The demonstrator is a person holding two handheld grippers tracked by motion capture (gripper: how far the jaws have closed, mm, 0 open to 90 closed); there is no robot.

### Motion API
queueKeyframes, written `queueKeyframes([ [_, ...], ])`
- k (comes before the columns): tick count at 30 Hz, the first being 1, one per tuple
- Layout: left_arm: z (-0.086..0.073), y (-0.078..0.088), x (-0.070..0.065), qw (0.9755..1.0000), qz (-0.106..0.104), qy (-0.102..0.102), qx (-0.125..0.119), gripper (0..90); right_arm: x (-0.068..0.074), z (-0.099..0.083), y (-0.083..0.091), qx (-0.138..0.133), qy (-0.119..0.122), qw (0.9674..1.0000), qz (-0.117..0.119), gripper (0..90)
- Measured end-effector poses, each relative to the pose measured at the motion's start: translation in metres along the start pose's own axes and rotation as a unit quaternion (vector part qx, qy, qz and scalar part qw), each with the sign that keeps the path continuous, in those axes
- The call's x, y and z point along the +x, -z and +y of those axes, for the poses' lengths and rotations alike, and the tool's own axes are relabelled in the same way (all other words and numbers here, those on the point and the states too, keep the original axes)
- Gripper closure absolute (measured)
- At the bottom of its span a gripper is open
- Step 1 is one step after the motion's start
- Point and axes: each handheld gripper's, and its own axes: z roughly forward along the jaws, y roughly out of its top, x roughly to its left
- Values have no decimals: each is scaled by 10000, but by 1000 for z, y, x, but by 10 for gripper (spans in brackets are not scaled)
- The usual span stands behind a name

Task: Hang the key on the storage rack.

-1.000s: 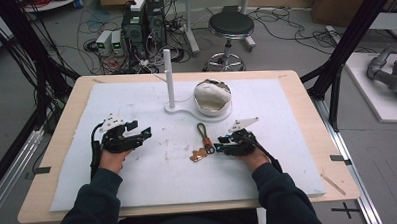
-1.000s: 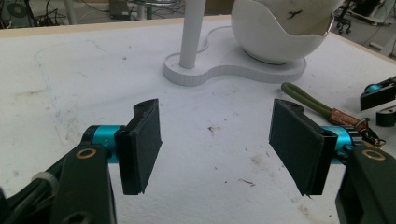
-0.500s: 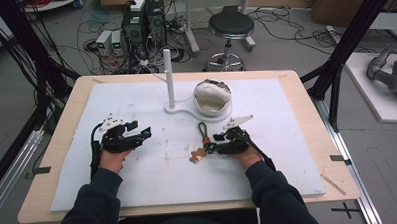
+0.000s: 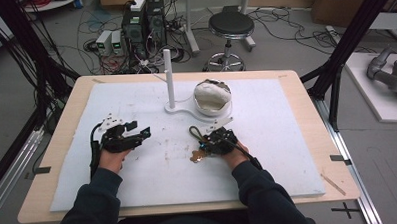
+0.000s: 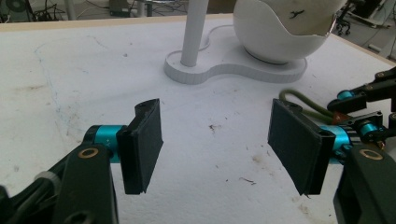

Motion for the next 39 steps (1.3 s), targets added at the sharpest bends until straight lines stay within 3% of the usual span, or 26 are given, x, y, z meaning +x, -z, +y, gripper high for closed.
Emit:
queueKeyframes([
  [2, 0, 1, 1, 10000, 6, 9, -12, 350, 0, 0, 1, 4, 60, 10000, 26, 728],
  [7, 0, 1, 3, 10000, 43, 38, -7, 350, -5, 0, 5, -86, -152, 9995, 246, 753],
  [10, 0, 2, 5, 9999, 89, 46, 5, 350, -10, 4, 17, -664, -272, 9969, 330, 754],
  [11, 0, 2, 5, 9999, 119, 54, -3, 350, -10, 4, 17, -664, -272, 9969, 330, 754],
  [14, 0, 4, 9, 9998, 198, 86, -41, 350, -13, 10, 29, -1033, -319, 9936, 327, 756],
  [18, 0, 9, 15, 9996, 185, 134, -157, 349, -16, 22, 42, -1396, -321, 9896, 148, 757],
  [28, 0, 16, 26, 9990, 191, 198, -341, 279, -20, 71, 58, -1902, -197, 9815, -97, 758],
  [30, 0, 15, 24, 9992, 177, 174, -328, 271, -19, 84, 60, -2055, -137, 9784, -169, 758],
  [32, 0, 14, 23, 9994, 134, 132, -303, 269, -18, 105, 62, -2294, -111, 9730, -248, 758],
  [39, 0, 13, 22, 9995, 97, 124, -277, 269, -14, 139, 53, -2483, -22, 9684, -235, 758],
])
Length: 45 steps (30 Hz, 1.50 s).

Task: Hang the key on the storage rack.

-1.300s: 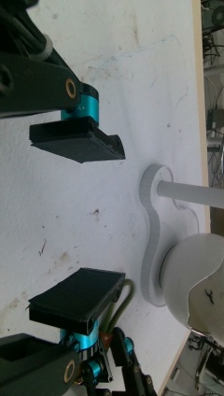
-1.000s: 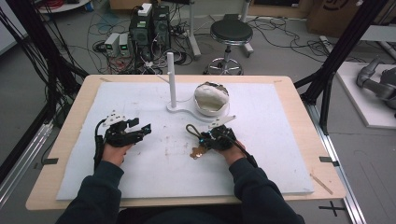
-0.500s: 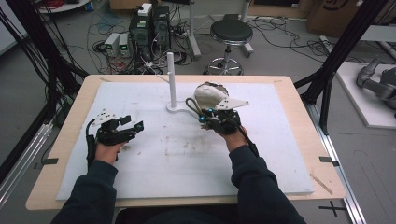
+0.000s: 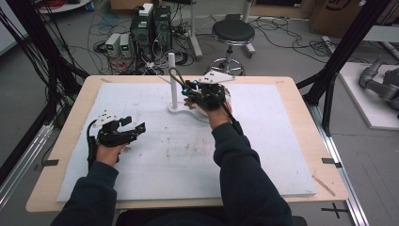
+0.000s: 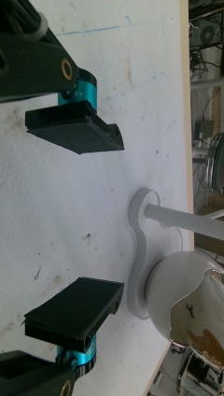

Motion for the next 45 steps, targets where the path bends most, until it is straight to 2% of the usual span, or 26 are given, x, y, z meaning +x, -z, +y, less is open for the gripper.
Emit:
queueKeyframes([
  [3, 0, 0, 0, 10000, -11, 4, 17, 269, 1, 4, -14, 145, 35, 9999, -36, 758],
  [7, 0, 0, 0, 10000, -12, 6, 24, 269, 0, -1, -28, 302, -57, 9995, -9, 758],
  [8, 0, 0, 0, 10000, -9, 7, 28, 269, 1, -4, -32, 422, -12, 9991, -51, 757],
  [14, 0, 0, 0, 10000, -14, 14, 13, 269, -4, -12, -38, 658, -62, 9976, -199, 741],
  [16, 0, 0, 0, 10000, -50, 37, 13, 269, -6, -14, -37, 628, -130, 9978, -176, 709],
  [17, 0, 0, 0, 10000, -53, 30, 13, 269, -7, -15, -33, 641, -146, 9977, -184, 648],
  [18, 0, 0, 0, 10000, -54, 27, 9, 269, -7, -15, -33, 641, -146, 9977, -184, 648],
  [21, 0, 0, -1, 10000, -59, 16, 14, 269, -10, -13, -24, 567, -208, 9980, -204, 567],
  [26, 0, 1, -1, 10000, -34, 14, 17, 269, -20, -10, -1, 405, -164, 9986, -310, 548],
  [27, 0, 1, -1, 10000, -37, 12, 19, 269, -24, -12, 10, 273, -160, 9987, -399, 543],
  [29, 1, 2, 0, 10000, -2, 0, -13, 269, -27, -14, 15, 237, -155, 9987, -425, 536],
  [31, 1, 3, 0, 10000, 20, 15, -69, 269, -39, -24, 33, 243, -215, 9983, -493, 503],
  [33, 1, 4, 1, 9999, 32, 21, -95, 270, -42, -26, 37, 255, -236, 9982, -494, 491],
  [36, 1, 5, 2, 9999, 25, 53, -124, 270, -53, -39, 57, 144, -321, 9982, -484, 447],
  [38, 2, 6, 3, 9999, 33, 46, -139, 269, -59, -48, 72, 147, -360, 9980, -503, 418],
  [39, 2, 6, 3, 9999, 34, 43, -142, 269, -62, -56, 86, 97, -378, 9978, -531, 393],
  [40, 2, 6, 3, 9999, 29, 44, -145, 269, -62, -56, 86, 97, -378, 9978, -531, 393],
  [45, 2, 7, 2, 9998, 47, 28, -206, 270, -64, -77, 115, 30, -377, 9971, -668, 308],
])
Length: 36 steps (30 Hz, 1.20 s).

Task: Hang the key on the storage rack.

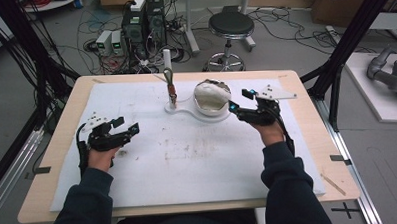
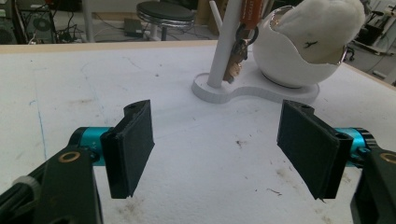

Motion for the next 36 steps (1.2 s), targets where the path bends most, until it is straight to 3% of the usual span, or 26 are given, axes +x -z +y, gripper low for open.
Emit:
queueKeyframes([
  [7, 1, 1, -1, 9998, -64, -25, -168, 269, -7, -37, 31, 30, 35, 9999, -148, 236],
  [12, 4, 0, -5, 9993, -226, -130, -249, 218, -19, -54, 43, 408, 92, 9987, -297, 215],
  [21, 5, -4, -8, 9991, -256, -261, -212, 201, -31, -68, 61, 677, 206, 9955, -636, 216],
  [32, 5, -3, -9, 9989, -229, -342, -211, 202, -36, -69, 66, 546, 57, 9959, -723, 215],
  [36, 6, -1, -11, 9985, -254, -401, -272, 203, -37, -71, 68, 436, -130, 9962, -741, 216],
])
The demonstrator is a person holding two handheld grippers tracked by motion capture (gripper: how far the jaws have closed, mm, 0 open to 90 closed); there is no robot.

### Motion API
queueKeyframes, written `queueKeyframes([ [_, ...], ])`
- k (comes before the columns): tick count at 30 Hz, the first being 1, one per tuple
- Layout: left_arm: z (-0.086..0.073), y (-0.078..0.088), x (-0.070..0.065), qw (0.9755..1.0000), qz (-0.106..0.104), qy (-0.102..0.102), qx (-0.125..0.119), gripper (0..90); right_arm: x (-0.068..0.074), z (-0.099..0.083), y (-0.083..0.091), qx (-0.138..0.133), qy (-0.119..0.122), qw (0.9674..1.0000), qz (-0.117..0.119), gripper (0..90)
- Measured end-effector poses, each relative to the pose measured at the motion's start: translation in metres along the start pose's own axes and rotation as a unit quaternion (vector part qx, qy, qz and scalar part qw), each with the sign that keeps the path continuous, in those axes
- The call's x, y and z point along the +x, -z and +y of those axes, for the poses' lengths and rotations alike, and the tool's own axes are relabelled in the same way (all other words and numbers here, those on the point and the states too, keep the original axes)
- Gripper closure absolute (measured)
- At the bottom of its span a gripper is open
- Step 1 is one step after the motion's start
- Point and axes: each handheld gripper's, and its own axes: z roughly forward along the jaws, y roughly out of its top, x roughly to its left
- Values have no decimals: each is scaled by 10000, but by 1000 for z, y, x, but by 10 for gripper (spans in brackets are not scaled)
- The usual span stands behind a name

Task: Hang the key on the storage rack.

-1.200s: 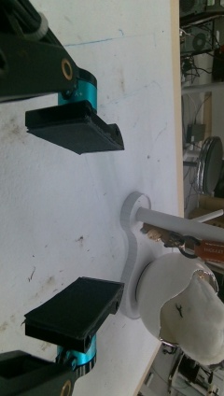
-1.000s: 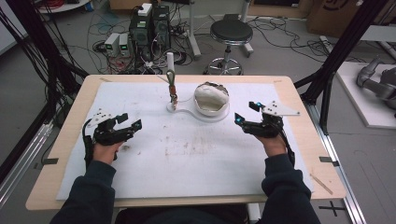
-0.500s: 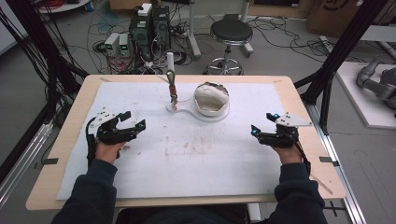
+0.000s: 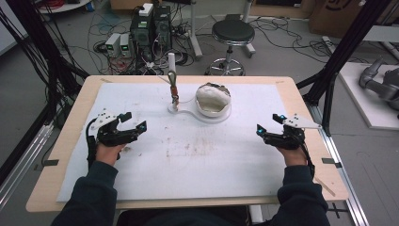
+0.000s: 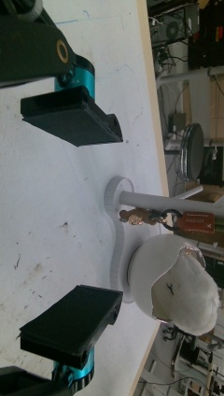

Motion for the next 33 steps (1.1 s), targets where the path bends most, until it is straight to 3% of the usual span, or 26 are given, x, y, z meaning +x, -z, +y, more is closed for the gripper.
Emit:
queueKeyframes([
  [11, 4, 1, -3, 9998, -95, -165, -84, 203, -2, -2, 4, 41, -17, 10000, -82, 216],
  [33, 3, 0, 0, 10000, -28, -85, -7, 204, -7, -6, 4, 74, -134, 9999, -73, 216],
])
